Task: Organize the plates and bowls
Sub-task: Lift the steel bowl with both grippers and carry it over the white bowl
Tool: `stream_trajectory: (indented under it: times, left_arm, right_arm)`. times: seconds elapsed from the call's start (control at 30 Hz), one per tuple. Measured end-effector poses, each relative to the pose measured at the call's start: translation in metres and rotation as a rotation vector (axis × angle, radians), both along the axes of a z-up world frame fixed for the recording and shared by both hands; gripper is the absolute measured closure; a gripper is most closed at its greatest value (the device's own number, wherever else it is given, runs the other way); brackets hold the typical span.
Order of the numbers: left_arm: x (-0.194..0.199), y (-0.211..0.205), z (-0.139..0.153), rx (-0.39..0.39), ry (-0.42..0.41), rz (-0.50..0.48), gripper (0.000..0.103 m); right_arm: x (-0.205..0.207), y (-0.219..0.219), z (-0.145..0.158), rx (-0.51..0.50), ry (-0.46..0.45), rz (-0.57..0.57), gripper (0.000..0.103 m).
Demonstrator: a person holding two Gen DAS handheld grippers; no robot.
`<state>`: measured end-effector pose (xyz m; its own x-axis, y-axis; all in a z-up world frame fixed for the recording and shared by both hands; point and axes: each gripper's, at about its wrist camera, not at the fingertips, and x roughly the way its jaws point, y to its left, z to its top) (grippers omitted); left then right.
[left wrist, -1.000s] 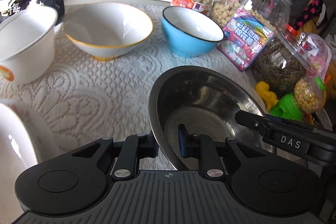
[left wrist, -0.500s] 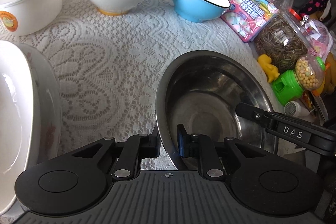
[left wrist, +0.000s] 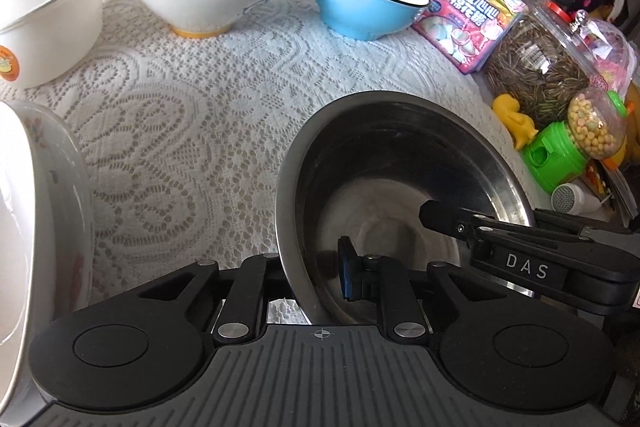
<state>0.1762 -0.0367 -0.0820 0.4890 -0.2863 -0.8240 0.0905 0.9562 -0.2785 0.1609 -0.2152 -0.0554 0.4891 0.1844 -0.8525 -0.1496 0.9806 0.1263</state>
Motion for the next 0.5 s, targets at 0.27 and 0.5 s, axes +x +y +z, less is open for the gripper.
stream_trajectory:
  times: [0.27,0.5]
  left_arm:
    - [-0.016,0.016,0.015,-0.026,-0.007,0.014,0.085]
    - [-0.062,0.075,0.091,-0.028,-0.216,0.112,0.085]
  right_arm:
    - [-0.016,0.019,0.038,-0.023,-0.062,0.015,0.071]
    - [-0.029,0.081,0.097,0.019,-0.190,0.155,0.071]
